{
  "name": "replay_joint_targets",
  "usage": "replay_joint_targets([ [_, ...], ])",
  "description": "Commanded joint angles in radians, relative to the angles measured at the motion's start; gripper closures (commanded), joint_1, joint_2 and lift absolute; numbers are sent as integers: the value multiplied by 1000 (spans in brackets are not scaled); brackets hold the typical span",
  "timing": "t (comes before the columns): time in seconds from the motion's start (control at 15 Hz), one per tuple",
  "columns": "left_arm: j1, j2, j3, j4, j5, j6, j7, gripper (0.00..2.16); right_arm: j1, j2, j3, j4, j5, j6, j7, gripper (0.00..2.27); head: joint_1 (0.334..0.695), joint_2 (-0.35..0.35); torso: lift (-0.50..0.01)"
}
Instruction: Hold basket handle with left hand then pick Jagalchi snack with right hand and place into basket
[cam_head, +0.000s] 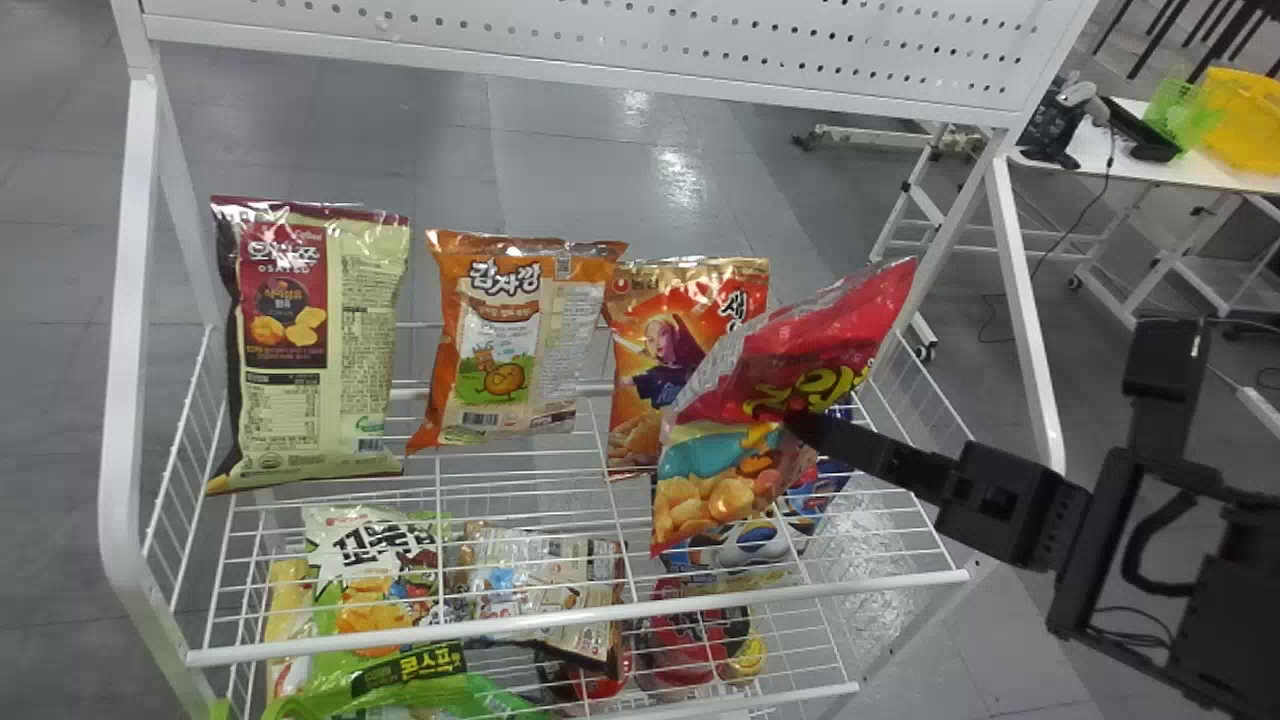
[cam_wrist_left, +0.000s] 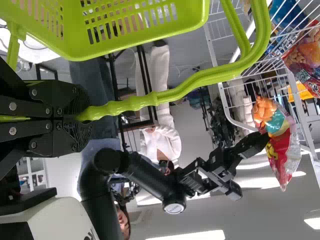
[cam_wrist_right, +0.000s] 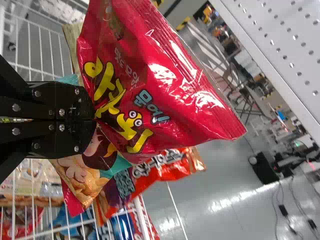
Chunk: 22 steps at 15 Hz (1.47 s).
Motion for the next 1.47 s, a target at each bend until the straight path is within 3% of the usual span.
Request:
replay_joint_targets([
  [0.0, 0, 0, 5, -5, 4, 0, -10, 2148, 47, 0, -1, -1, -64, 2, 13, 2243, 695, -237, -9],
  [0.4, -2, -5, 14, -11, 7, 0, -10, 2148, 133, 7, 50, -11, -137, 2, 108, 2243, 695, -156, -9],
  [0.87, -5, -9, 23, -11, 12, -3, -10, 2148, 182, 24, 168, 18, -122, 2, 217, 2243, 695, 8, -9],
  [1.4, -28, -12, 48, -10, 36, 0, -10, 2148, 212, 21, 303, 142, -87, 2, 284, 2243, 695, 123, -9],
])
